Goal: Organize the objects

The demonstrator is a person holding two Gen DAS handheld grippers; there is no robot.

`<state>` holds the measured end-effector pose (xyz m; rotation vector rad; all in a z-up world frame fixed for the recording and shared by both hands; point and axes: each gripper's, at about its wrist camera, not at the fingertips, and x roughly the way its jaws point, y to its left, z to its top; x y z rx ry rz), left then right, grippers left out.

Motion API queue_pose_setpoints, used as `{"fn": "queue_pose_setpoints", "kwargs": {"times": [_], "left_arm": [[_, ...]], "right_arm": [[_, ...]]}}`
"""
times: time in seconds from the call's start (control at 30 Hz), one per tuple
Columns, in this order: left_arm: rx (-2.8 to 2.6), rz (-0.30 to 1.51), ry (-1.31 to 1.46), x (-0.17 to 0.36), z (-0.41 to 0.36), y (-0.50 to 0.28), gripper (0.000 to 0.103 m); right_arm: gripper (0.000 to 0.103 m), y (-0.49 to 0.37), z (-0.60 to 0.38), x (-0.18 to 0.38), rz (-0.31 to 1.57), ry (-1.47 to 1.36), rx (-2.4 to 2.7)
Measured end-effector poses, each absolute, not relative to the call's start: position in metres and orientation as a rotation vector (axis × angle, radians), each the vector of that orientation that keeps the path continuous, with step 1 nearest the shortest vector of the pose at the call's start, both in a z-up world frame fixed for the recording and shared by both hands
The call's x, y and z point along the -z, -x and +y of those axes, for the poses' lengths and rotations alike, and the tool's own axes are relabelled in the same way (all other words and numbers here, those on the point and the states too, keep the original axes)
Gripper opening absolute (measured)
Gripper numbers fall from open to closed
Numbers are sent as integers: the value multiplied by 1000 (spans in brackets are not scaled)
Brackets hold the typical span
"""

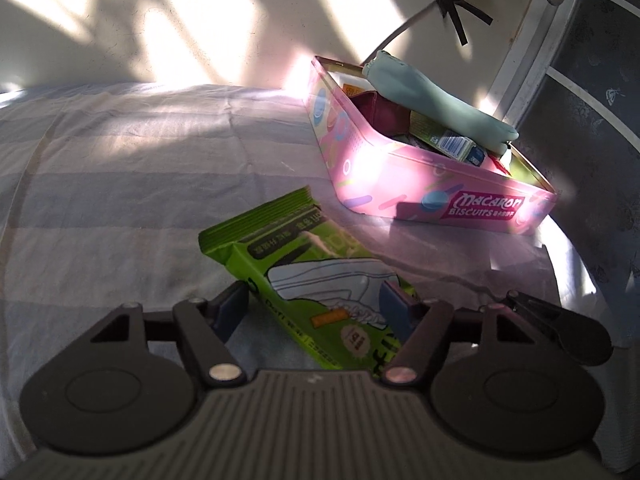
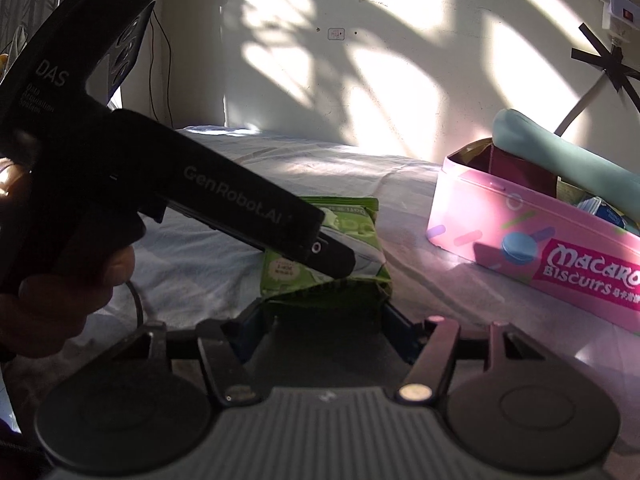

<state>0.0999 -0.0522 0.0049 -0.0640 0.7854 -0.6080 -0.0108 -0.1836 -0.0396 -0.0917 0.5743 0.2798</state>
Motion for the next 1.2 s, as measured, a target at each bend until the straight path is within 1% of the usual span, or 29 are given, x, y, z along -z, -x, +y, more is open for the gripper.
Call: {"fn": "queue_pose_setpoints", "kwargs": {"times": [0.07,0.1,0.33,0.47,0.7,0.93,1.03,1.07,1.17,1.2], "left_arm": [[616,769,81,-12,-53,-99,66],[625,755,85,-17,-54,-97,65],[689,586,64,-70,-82,-92,65],[725,575,41,-85,-120,-107,66],[777,620,-16,-77,-189,-147,66],[760,588,-84,-68,-231,-188,67],[757,616,-95,-58,-246,-214,68],[754,629,-88,-54,-249,-222,69],[738,655,-45,-54,-247,-230,69],[742,649,-38,-56,-244,-227,70]], "right_arm": [[61,13,-191,37,556,48,-268],[61,14,-194,35,540,34,-264],[61,24,-218,-9,365,53,-209],[61,8,-250,-33,363,26,-167],[61,-33,-306,-31,429,-32,-90],[61,-86,-335,-19,439,-58,-33],[62,-112,-342,-11,462,-71,6],[62,-120,-344,-9,472,-76,17],[64,-131,-344,-2,490,-74,53],[70,-128,-343,-2,478,-72,55]]}}
